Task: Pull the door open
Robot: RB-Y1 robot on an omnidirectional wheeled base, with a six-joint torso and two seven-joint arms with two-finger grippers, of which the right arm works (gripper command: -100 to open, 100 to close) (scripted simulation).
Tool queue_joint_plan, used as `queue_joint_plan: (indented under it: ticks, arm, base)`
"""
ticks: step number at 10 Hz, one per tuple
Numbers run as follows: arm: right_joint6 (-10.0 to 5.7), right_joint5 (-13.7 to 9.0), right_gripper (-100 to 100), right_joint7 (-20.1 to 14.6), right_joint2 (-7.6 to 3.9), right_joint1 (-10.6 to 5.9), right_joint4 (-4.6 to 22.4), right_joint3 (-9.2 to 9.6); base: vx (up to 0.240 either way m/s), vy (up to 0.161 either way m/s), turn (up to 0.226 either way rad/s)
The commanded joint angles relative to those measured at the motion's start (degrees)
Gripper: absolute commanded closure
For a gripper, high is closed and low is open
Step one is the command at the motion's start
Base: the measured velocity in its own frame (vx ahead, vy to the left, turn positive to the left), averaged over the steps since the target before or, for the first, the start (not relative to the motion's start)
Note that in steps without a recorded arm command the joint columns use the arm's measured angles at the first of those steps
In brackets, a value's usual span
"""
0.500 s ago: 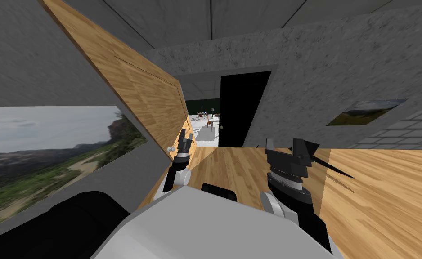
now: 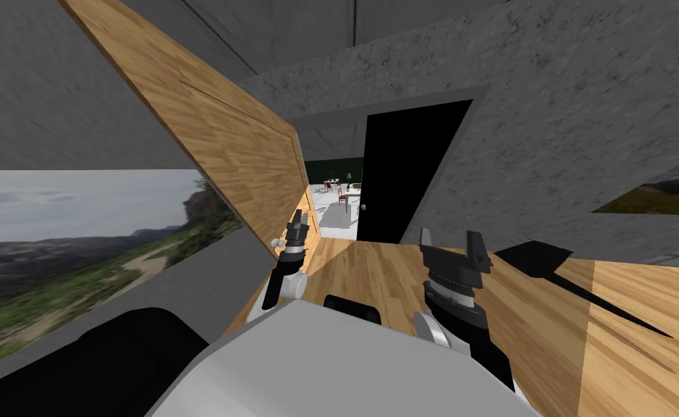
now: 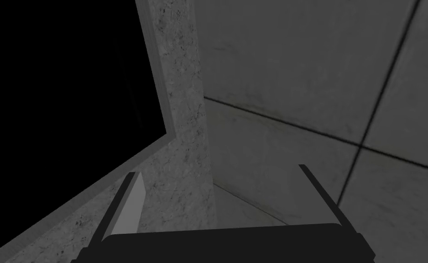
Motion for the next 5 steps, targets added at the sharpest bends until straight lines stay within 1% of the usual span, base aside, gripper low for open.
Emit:
queue_joint_plan:
  ticks: [1, 2, 3, 4, 5]
  arm:
    - [-1.21, -1.67, -100, -1.38, -0.46, -0.1, 1.68, 0.7]
    - [-2.09, -2.8, -100, -2.29, -0.77, 0.02, 2.74, 1.28]
    - [-3.15, -4.16, -100, -3.4, -1.08, 0.16, 4.03, 1.98]
    - [-4.25, -5.58, -100, -4.54, -1.38, 0.31, 5.37, 2.71]
    - [-5.35, -7.0, -100, -5.69, -1.69, 0.46, 6.71, 3.45]
  base:
    - [0.13, 0.007, 0.147]
    - [0.151, 0.023, 0.181]
    - [0.172, 0.057, 0.207]
    - [0.194, 0.043, 0.186]
    - [0.207, 0.031, 0.236]
